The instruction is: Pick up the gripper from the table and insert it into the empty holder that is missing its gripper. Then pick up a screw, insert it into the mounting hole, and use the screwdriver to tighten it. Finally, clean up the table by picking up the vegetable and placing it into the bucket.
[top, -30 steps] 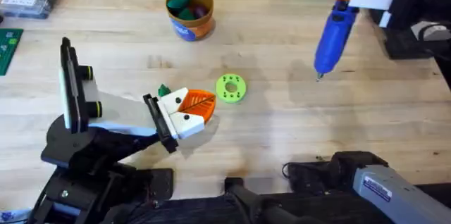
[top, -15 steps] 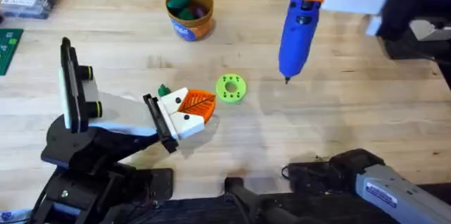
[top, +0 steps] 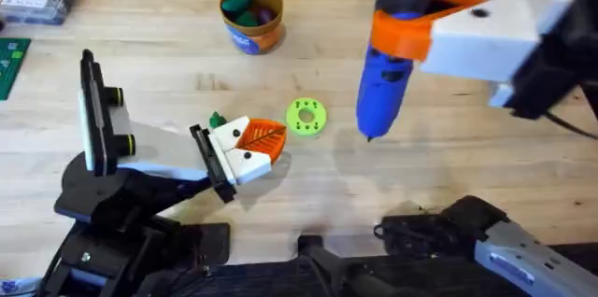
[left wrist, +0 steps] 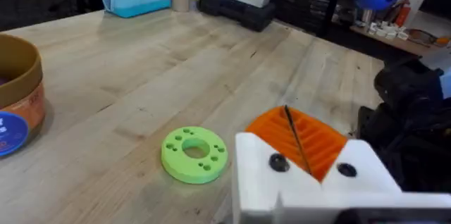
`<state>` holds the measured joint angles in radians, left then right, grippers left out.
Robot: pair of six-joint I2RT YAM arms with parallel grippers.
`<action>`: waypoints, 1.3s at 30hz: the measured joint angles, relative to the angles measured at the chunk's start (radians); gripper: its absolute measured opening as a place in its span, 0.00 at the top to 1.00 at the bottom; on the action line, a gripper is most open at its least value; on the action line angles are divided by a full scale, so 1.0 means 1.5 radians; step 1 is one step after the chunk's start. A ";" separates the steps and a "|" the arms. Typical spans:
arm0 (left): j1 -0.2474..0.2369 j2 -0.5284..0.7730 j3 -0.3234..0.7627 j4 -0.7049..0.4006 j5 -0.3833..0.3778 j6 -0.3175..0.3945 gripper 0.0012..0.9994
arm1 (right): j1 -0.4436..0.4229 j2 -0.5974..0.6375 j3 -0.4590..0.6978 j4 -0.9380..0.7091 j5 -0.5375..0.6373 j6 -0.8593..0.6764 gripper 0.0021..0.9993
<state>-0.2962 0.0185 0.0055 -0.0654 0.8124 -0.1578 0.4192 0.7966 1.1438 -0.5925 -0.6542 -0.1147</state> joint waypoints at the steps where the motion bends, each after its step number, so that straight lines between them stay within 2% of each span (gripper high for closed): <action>1: 0.000 0.000 0.000 0.000 0.000 0.000 0.98 | 0.001 -0.015 -0.008 0.021 0.009 0.003 0.97; 6: 0.000 0.000 0.000 0.000 0.000 0.000 0.98 | 0.030 -0.052 -0.089 0.244 0.022 0.047 0.97; 12: 0.000 0.000 0.000 0.000 0.000 0.000 0.98 | 0.109 0.011 -0.201 0.482 0.027 0.108 0.96; 20: 0.000 0.000 0.000 0.000 0.000 0.000 0.98 | 0.207 0.104 -0.219 0.622 0.027 0.137 0.97; 25: 0.000 0.000 0.000 0.000 0.000 0.000 0.98 | 0.242 0.138 -0.219 0.687 0.027 0.142 0.97; 39: 0.000 0.000 0.000 0.000 0.000 0.000 0.98 | 0.259 0.194 -0.219 0.729 0.027 0.114 0.97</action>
<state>-0.2962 0.0185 0.0055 -0.0658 0.8124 -0.1581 0.8078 1.0869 0.8150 0.5011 -0.6144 0.0557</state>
